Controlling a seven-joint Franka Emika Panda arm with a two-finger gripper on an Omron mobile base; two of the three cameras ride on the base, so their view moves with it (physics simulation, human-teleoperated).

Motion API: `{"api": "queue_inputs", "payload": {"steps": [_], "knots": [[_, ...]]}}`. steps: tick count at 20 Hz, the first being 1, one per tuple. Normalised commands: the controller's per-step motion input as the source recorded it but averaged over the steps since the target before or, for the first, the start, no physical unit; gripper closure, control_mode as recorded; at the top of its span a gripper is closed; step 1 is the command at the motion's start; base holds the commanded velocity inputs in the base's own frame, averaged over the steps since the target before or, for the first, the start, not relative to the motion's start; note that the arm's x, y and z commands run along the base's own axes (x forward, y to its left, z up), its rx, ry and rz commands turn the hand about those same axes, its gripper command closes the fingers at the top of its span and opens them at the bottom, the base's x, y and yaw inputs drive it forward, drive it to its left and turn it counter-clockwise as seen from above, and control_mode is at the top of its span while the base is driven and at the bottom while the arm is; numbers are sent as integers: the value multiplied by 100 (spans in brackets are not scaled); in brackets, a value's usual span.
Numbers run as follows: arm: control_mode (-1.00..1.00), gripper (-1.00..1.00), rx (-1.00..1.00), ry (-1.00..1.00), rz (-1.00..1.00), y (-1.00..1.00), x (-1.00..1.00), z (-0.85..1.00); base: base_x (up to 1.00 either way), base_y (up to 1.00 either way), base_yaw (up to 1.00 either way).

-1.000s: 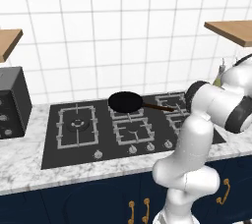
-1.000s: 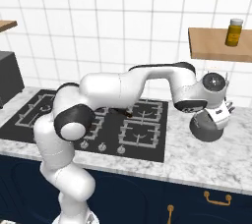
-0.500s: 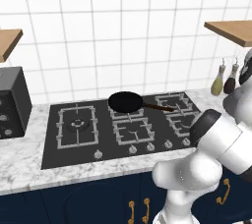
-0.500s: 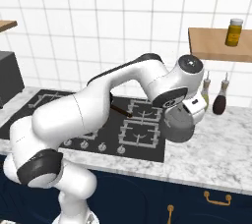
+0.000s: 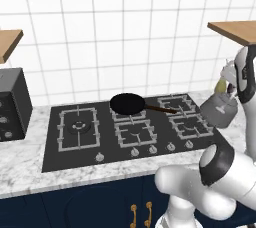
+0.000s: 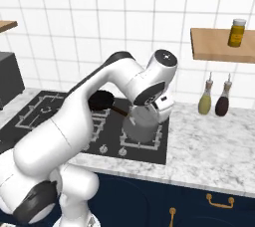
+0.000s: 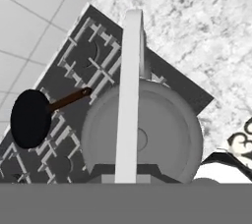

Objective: Pick the kettle from the counter and place it on a stove burner. Then turn the burner on.

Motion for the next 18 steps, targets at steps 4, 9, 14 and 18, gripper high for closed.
{"api": "queue_inputs", "payload": {"steps": [4, 9, 14, 18], "knots": [[-100, 100, 10, 0, 0, 100, 3, 0, 0, 0, 0], [-100, 100, 3, 0, 0, 100, 9, 0, 0, 0, 0], [-100, 100, 1, 1, 0, 100, 16, -1, 0, 0, 0], [-100, 100, 1, 5, 0, 100, 23, -11, 0, 0, 0]]}}
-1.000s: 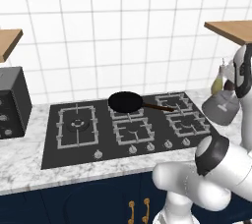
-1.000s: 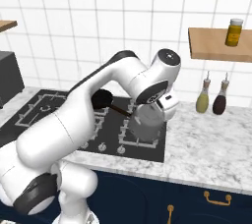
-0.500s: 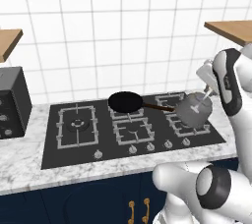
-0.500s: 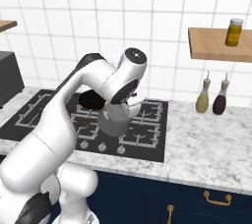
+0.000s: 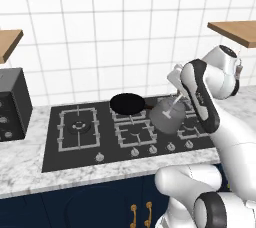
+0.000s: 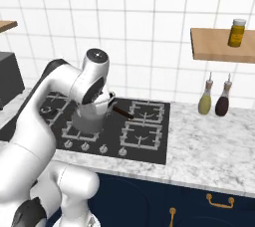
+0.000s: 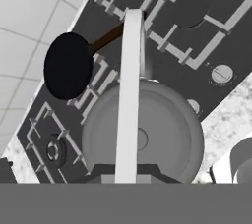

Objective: Pick the kettle from the counter and place it on a stove burner. Then turn the burner on.

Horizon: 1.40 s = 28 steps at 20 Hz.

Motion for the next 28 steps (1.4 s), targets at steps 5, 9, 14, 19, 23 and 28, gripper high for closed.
{"api": "queue_inputs", "payload": {"steps": [5, 9, 14, 19, 23, 28], "knots": [[-100, 100, 1, 3, 0, 100, 25, -8, 0, 0, 0], [-100, 100, 1, 7, 0, 100, 27, 0, 0, 0, 0], [-100, 100, 0, 11, 0, 100, 39, 0, 0, 0, 0], [-100, 100, 0, 10, 0, 100, 49, 0, 0, 0, 0], [-100, 100, -3, 4, 0, 100, 58, 0, 0, 0, 0], [-100, 100, -32, -4, -17, 100, 92, 0, 0, 0, 0]]}}
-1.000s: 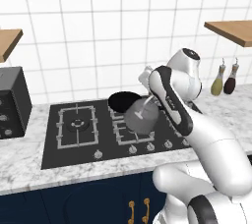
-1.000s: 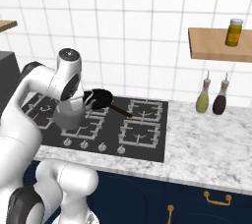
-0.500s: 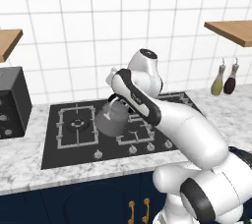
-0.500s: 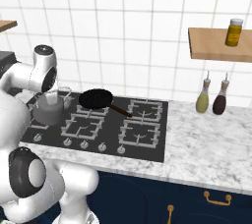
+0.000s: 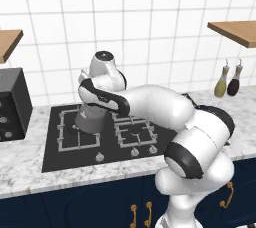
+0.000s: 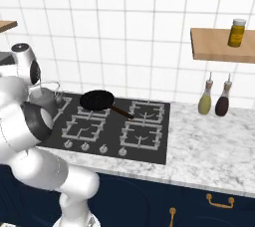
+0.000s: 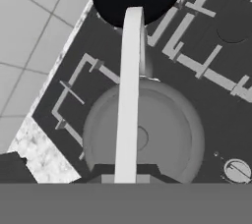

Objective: Pick the kettle from the counter and place it on a stove burner. Then turn the burner on.

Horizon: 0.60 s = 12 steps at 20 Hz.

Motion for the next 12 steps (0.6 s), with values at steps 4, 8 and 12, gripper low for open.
{"api": "queue_inputs", "payload": {"steps": [4, 8, 12], "knots": [[-100, 100, -31, 3, -15, 73, 64, -19, 0, 0, 0], [-100, 100, 1, 1, 0, 20, 15, 0, 0, 0, 0], [-100, 100, 0, 1, 0, 27, 31, 0, 0, 0, 0]]}}
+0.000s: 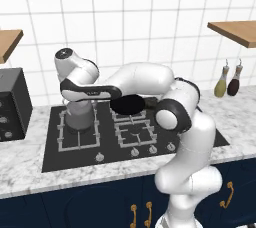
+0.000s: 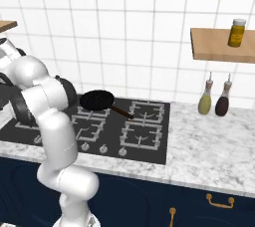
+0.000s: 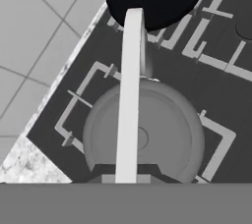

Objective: Pick the kettle from the counter and place it on a stove burner. Then turn the burner on.

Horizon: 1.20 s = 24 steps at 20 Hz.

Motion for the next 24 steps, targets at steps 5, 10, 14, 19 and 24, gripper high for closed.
{"api": "queue_inputs", "payload": {"steps": [5, 10, 14, 19, 24], "knots": [[-100, 100, 0, -1, 0, 15, 22, -10, 0, 0, 0], [-100, 100, 0, -3, 0, 5, 39, -28, 0, 0, 0], [-100, 100, 5, -1, 0, 0, 43, -33, 0, 0, 0], [-100, 100, 12, 0, 0, 0, 41, -45, 0, 0, 0], [-100, 100, 0, 0, 0, 0, 19, -75, 0, 0, 0]]}}
